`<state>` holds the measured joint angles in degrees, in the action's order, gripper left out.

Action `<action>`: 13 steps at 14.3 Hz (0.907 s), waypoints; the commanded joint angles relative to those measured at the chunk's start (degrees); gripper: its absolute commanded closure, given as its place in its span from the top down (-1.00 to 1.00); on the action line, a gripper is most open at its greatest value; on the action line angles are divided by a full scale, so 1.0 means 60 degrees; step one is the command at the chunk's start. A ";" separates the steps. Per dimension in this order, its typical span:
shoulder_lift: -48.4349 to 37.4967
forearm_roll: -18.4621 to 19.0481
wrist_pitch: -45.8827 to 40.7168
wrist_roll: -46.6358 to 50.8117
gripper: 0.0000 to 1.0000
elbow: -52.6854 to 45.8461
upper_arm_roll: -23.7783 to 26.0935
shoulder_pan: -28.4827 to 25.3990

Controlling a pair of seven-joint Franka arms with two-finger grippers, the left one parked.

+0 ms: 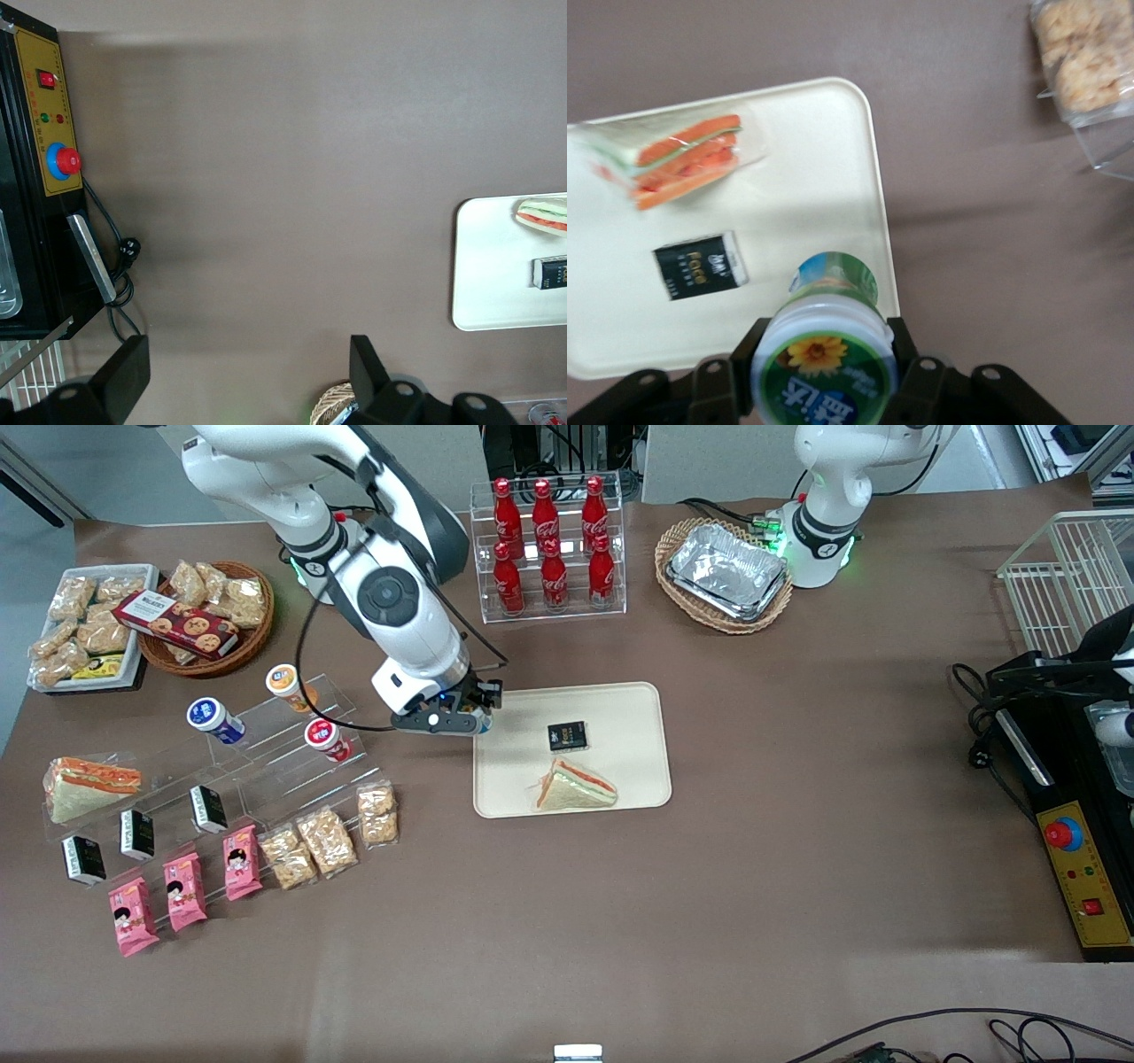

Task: Place green gum on tray
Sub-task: 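Lower the held bottle onto the cream tray beside the black packet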

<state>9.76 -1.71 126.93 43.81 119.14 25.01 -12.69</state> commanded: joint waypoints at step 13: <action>0.1450 0.1325 0.2603 0.1883 -0.57 0.1091 -0.0009 -0.0711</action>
<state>17.68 4.56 140.36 52.99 125.43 25.01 -16.46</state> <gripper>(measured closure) 0.423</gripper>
